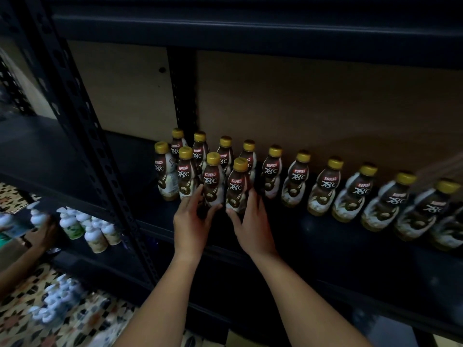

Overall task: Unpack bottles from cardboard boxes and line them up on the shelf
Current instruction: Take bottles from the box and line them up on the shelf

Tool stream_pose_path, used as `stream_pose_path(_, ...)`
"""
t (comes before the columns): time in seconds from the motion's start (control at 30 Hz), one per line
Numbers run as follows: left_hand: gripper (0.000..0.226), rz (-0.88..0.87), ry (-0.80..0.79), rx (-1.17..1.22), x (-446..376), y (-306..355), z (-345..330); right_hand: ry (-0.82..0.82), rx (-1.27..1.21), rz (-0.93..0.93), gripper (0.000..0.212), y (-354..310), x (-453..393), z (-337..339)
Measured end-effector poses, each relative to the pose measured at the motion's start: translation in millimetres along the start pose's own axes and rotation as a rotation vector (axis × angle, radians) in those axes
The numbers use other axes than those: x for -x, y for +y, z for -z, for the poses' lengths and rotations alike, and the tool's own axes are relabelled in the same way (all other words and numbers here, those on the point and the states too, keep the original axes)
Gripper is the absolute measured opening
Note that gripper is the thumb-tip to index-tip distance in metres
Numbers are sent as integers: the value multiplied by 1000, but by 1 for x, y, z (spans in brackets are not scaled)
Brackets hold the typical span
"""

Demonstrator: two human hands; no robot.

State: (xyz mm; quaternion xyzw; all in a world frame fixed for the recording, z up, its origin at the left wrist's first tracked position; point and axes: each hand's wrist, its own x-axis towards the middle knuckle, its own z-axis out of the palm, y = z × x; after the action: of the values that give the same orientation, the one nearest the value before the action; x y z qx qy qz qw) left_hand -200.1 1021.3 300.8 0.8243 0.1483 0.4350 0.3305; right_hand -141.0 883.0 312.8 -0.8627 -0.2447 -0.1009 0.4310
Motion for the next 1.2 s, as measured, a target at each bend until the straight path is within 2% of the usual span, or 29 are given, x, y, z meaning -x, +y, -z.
stream_pose_path(0.33, 55, 12, -6, 45, 1, 0, 1, -17, -42, -17, 82, 2, -1, 0)
stream_pose_path(1.2, 49, 29, -23, 68, 3, 1, 3, -27, -54, -59, 87, 0, 1, 0)
